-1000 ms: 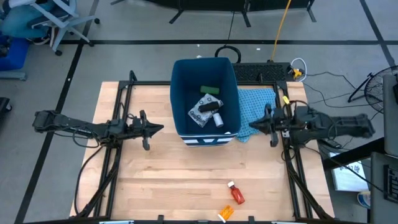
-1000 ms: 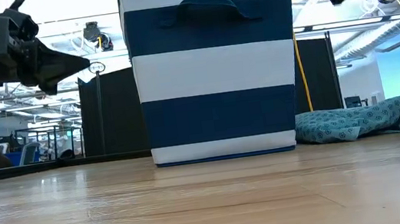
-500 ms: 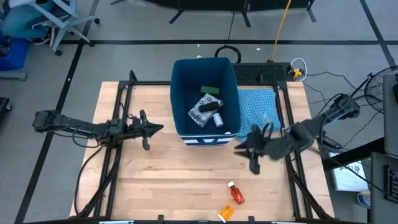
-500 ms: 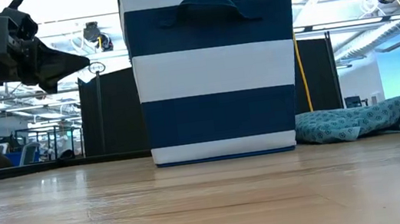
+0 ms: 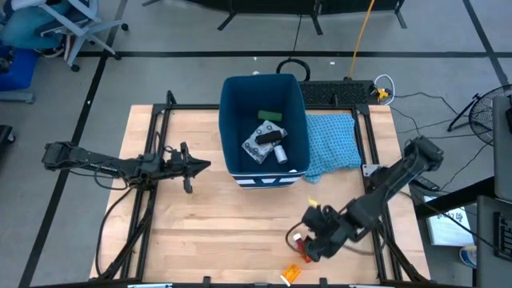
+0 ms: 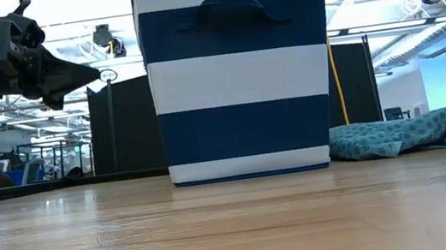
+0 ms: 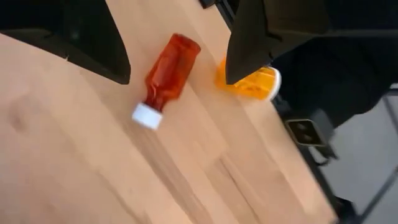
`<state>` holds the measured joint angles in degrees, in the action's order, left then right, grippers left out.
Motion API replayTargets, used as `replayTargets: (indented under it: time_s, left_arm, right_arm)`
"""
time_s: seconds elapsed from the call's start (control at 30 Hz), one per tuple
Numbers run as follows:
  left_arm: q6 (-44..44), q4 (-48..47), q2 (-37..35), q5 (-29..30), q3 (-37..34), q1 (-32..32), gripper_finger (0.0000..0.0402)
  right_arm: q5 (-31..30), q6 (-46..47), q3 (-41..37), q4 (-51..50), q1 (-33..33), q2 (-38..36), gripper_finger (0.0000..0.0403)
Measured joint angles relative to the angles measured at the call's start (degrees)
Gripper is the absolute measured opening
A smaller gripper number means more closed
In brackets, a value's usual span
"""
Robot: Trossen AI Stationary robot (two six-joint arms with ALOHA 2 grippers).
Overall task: Pick & place medical supplies in basket/bin
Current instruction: Put the red pill bottle into the blue bin
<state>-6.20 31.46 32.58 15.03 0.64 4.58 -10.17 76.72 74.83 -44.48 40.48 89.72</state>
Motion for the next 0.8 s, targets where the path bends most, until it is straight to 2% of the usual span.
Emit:
replayTargets:
  time_s: [0.13,0.33,0.63,0.8]
  left_arm:
    - [-0.37,-0.44,-0.02,-0.03,0.0,0.0,0.0021]
    - [-0.61,-0.5,-0.02,-0.05,0.0,0.0,0.0021]
    - [-0.17,-0.5,-0.02,-0.07,0.0,0.0,0.0021]
    - [-0.12,-0.52,-0.02,-0.07,0.0,0.0,0.0021]
  right_arm:
    - [0.5,6.2,0.0,1.37,1.16,3.45,0.0255]
    - [5.91,10.89,0.0,3.27,1.19,8.09,0.025]
    - [9.19,10.16,0.0,5.56,-0.55,13.39,0.0251]
    - [9.6,9.19,0.0,7.19,-1.44,13.3,0.0271]
